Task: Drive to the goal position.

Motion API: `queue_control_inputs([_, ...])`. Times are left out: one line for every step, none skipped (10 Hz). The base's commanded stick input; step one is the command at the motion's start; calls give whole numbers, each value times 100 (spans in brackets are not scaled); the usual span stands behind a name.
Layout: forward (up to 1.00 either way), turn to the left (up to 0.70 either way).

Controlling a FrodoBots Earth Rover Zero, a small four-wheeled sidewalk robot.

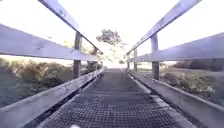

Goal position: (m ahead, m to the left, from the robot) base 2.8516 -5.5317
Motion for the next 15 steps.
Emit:
queue_control_inputs([70, -14])
queue_control_inputs([70, -14])
queue_control_inputs([70, 0])
queue_control_inputs([70, 0])
queue_control_inputs([70, 0])
queue_control_inputs([70, 0])
queue_control_inputs([70, 0])
queue_control_inputs([70, 0])
queue_control_inputs([70, 0])
queue_control_inputs([70, 0])
queue_control_inputs([70, 0])
queue_control_inputs([70, 0])
queue_control_inputs([70, 0])
queue_control_inputs([70, 0])
queue_control_inputs([70, 0])
